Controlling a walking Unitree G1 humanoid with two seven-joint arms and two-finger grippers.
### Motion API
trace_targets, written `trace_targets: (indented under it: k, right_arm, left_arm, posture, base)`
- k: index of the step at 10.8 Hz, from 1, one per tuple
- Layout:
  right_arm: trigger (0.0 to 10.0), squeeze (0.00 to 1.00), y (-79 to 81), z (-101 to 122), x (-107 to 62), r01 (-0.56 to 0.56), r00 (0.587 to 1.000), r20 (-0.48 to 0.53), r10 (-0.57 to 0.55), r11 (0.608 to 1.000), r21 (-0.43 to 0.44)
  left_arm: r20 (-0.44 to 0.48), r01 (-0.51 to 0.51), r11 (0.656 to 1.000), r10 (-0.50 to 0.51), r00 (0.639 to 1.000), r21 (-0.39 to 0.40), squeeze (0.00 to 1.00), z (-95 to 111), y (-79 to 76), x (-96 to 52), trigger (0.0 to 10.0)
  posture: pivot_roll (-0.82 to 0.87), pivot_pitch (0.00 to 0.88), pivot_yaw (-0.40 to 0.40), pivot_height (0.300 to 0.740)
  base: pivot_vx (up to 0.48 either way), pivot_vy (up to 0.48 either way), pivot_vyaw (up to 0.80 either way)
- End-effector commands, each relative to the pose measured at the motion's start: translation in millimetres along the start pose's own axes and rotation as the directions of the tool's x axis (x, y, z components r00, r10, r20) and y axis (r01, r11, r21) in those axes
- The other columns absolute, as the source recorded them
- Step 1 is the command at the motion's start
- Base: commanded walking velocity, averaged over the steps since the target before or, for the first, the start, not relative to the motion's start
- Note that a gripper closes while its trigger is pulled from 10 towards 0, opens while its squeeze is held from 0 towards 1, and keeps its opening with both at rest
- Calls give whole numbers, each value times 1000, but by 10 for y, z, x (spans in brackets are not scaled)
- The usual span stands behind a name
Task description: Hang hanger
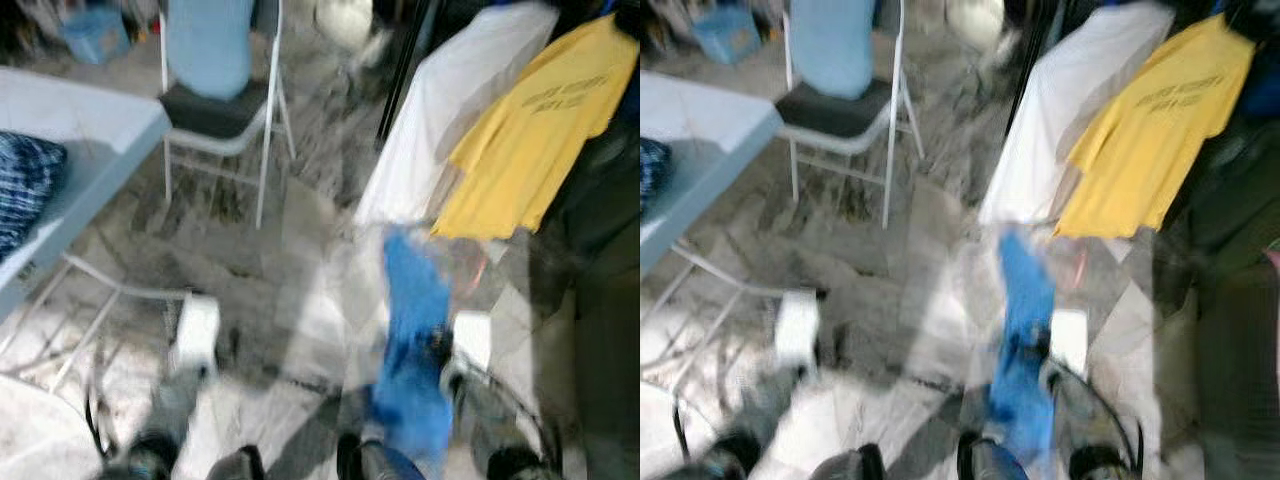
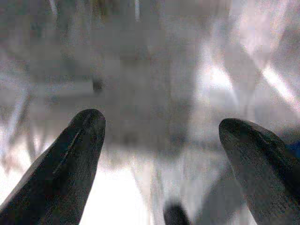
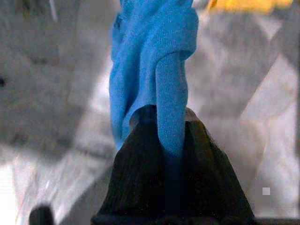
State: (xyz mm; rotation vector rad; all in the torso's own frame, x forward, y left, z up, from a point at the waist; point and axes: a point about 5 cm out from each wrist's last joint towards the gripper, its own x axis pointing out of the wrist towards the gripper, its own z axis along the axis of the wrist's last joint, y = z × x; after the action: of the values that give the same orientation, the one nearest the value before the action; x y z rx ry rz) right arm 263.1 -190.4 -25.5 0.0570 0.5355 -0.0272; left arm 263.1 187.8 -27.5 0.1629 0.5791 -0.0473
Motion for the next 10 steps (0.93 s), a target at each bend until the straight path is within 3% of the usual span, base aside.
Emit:
trace_targets:
  k: [1,2,5,6,8,10]
  right_arm:
    - [10000,0,17,-68,-11,3,999,-38,-3,1000,6]
    - [10000,0,58,-152,-19,-11,995,-100,11,1000,7]
    - [10000,0,72,-393,-96,-9,974,-226,1,999,-36]
    - [10000,0,38,-491,-145,11,965,-262,-15,1000,-15]
    - [10000,0,-15,-608,-210,62,953,-297,-53,998,21]
    - [10000,0,-40,-643,-232,104,949,-306,-80,992,65]
  left_arm:
    - [-88,-15,1000,15,996,-4,0,-200,-2,-54,10000]
    - [-161,15,1000,-18,987,-21,0,-333,-71,-90,10000]
    - [-314,-42,999,30,949,-33,0,-625,-4,-206,10000]
    - [-335,-16,999,5,942,-28,0,-677,-33,-231,10000]
    - [-368,-64,995,29,929,-83,0,-723,-11,-252,10000]
    - [-366,-22,997,-8,931,-75,0,-684,-64,-226,10000]
  posture:
    - [-64,75,-16,740]
    - [-51,57,-22,740]
    - [-37,43,-14,740]
    - [-34,44,-8,740]
    - [-43,49,2,740]
    - [-45,50,7,740]
  base:
    - [0,0,0]
    - [0,0,0]
    - [0,0,0]
    - [0,0,0]
    - [0,0,0]
    - [0,0,0]
